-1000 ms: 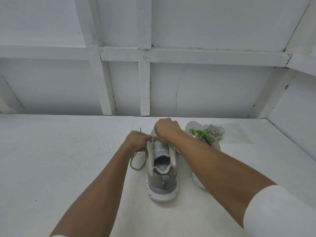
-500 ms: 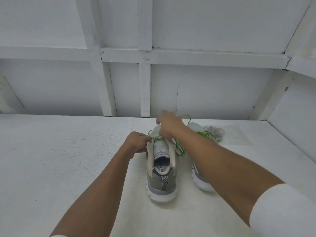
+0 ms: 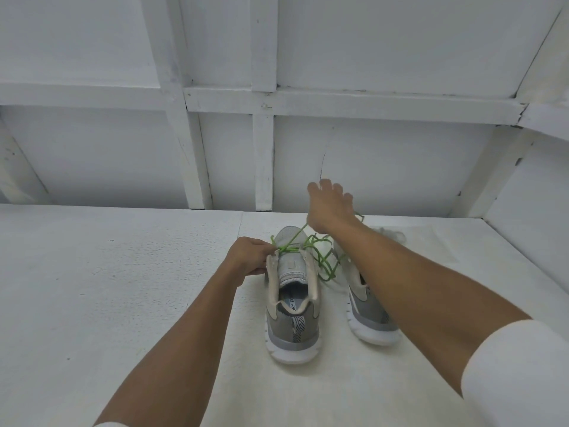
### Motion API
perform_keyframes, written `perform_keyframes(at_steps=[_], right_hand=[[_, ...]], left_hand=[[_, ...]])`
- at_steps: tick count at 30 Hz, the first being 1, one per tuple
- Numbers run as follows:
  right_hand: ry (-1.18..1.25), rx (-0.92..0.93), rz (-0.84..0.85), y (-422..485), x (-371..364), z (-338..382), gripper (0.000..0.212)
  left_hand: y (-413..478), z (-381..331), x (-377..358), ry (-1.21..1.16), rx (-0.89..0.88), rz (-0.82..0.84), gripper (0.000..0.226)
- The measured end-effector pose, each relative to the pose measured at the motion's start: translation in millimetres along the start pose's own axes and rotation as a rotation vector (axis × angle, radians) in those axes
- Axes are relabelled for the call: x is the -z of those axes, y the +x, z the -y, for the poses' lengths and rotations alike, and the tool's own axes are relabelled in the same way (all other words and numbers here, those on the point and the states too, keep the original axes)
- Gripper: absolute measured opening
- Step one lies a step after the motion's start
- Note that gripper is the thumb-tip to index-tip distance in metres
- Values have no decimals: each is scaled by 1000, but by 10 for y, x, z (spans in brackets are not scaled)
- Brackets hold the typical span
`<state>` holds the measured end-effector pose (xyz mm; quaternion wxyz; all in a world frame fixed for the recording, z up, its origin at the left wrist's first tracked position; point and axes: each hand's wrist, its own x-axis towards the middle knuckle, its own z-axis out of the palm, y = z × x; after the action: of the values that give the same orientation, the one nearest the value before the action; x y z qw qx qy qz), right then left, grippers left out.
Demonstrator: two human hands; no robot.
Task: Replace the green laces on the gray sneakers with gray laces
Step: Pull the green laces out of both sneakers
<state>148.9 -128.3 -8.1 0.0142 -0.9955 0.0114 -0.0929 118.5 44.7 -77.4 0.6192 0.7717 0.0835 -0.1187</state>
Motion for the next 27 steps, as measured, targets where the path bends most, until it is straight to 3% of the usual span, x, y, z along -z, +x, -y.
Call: perform_keyframes(at_steps=[2, 6, 10, 14, 18, 27], right_hand=[[30, 99, 149, -36, -96, 125, 60], [-40, 180, 328, -121, -326, 334, 34], [-46, 162, 244, -116, -343, 347, 25], [-113, 164, 123, -84, -168, 232, 30], [8, 97, -21, -63, -19, 23, 31], [161, 47, -165, 42, 241, -284, 26]], left_hand=[[-6, -6, 2, -1, 1, -2, 6], [-29, -6, 2, -2, -12, 2, 6], [-19, 5, -10, -9, -13, -3, 9], [-26, 10, -9, -18, -22, -7, 10], [-33, 13, -8, -9, -34, -13, 10], [-20, 10, -19, 11, -25, -21, 9]])
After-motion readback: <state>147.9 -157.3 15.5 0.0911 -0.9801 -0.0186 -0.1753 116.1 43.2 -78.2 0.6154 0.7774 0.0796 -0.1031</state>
